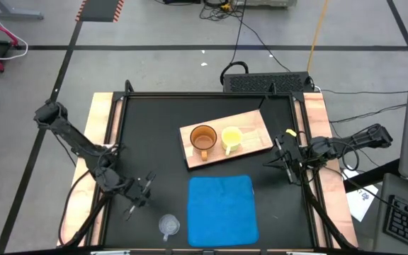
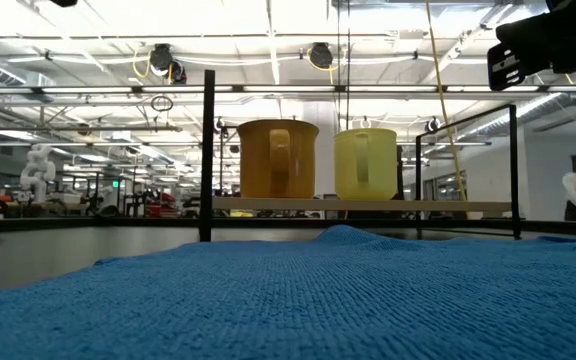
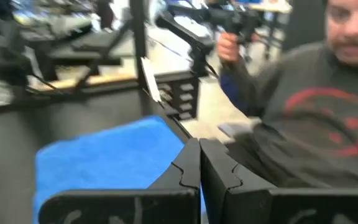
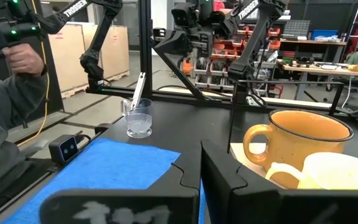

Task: Stack small to large cups/mugs on shelf
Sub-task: Put the transparent mug on the shelf

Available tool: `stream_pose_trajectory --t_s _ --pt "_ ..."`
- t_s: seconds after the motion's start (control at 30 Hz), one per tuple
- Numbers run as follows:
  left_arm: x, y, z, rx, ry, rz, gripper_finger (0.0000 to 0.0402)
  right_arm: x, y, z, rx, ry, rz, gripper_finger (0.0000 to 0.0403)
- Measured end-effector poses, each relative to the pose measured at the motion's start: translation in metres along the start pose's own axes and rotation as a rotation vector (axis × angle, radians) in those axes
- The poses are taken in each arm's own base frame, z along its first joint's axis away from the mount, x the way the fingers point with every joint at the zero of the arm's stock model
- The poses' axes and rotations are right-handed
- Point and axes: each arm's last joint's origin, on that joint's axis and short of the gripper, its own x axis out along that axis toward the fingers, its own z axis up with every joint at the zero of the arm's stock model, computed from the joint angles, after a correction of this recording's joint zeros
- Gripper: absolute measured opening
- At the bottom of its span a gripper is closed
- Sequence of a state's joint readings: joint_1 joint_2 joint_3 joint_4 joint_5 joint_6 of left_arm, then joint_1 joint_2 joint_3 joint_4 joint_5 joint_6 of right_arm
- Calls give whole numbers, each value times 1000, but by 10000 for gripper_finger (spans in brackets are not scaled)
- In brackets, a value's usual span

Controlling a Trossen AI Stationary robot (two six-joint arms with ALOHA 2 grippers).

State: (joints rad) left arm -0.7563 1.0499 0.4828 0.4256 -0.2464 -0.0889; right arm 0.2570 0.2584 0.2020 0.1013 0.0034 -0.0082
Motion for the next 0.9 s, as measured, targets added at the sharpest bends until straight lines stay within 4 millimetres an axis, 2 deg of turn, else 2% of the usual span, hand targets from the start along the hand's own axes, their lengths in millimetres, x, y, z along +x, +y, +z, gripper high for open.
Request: stream_pose_trajectory --t_s 0.17,0.37,0.5,0.67,0.8,0.9 --pt "3 -14 -1 -6 -50 21 0 0 0 0 0 0 0 0" --pt "17 -27 -8 -25 -54 51 0 0 0 0 0 -4 0 0" --pt "34 -37 3 -36 -17 43 0 0 0 2 0 -24 0 0" --pt "55 -54 18 37 132 72 0 0 0 3 1 -36 0 0" --pt "60 -56 25 33 220 124 0 0 0 4 1 -45 0 0" --pt "60 -54 27 -2 224 147 0 0 0 4 4 -45 0 0"
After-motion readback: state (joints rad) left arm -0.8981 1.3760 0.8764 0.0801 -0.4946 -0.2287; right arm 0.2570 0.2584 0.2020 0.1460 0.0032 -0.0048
